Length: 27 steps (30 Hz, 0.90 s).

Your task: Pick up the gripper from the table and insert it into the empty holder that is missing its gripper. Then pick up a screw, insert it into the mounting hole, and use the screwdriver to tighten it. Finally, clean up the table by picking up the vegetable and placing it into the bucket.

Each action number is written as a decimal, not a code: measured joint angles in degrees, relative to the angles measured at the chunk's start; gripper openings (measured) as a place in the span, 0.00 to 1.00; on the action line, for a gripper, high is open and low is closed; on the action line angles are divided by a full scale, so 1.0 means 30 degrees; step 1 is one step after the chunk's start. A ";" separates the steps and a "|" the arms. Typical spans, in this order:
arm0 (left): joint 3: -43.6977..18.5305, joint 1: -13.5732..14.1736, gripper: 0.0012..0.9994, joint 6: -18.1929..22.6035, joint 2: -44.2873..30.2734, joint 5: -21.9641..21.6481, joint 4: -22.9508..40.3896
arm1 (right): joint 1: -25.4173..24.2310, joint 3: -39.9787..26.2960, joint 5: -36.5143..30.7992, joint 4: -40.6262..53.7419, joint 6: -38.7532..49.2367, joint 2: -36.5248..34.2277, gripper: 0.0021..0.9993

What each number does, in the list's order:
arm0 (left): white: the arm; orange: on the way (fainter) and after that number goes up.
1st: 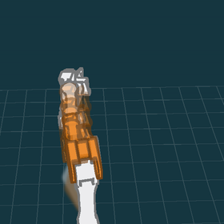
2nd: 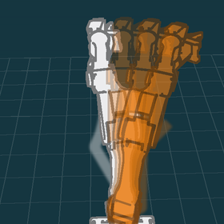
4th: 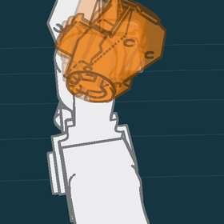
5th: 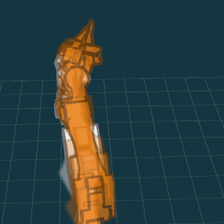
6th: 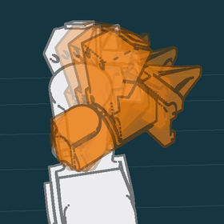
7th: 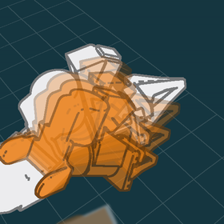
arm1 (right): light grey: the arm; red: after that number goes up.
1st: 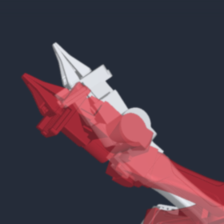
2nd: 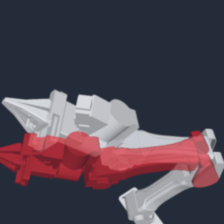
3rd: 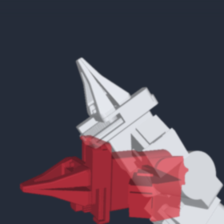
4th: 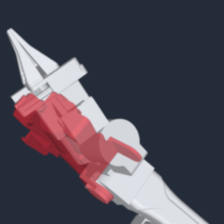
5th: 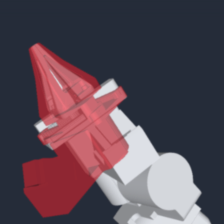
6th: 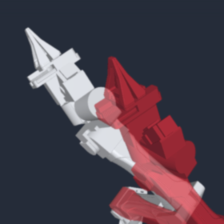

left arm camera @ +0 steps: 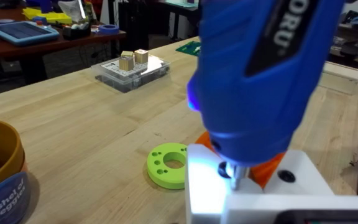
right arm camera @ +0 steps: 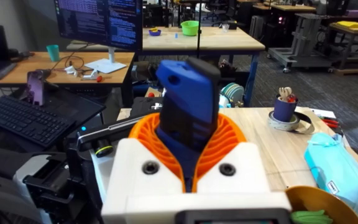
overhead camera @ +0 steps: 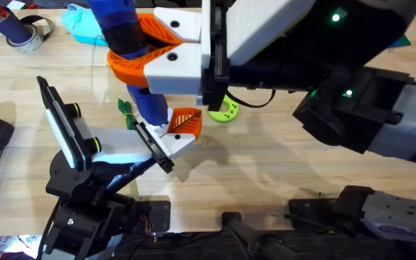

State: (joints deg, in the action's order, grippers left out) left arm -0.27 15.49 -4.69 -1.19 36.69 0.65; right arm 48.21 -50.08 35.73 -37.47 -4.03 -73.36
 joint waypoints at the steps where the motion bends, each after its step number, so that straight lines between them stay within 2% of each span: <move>1: 0.0000 0.0000 0.01 -0.0015 0.0005 -0.0015 0.0068 | 0.0000 0.0002 -0.0010 0.0142 0.0001 -0.0005 0.04; 5: 0.0000 0.0000 0.01 -0.0073 0.0007 -0.0039 0.0565 | -0.0007 0.0024 -0.0015 0.0339 -0.0023 -0.0111 0.04; 12: 0.0000 0.0000 0.01 -0.0078 0.0007 -0.0087 0.0580 | -0.0036 0.0143 0.0012 -0.1374 -0.0052 -0.0105 0.04; 27: 0.0000 0.0000 0.01 -0.0077 0.0007 -0.0087 0.0580 | -0.0798 0.0143 0.0124 -0.0758 -0.0074 -0.0066 0.04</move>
State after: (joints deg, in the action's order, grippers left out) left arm -0.27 15.49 -4.92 -1.17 36.42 2.39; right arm 45.81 -49.65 36.10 -39.74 -4.25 -73.56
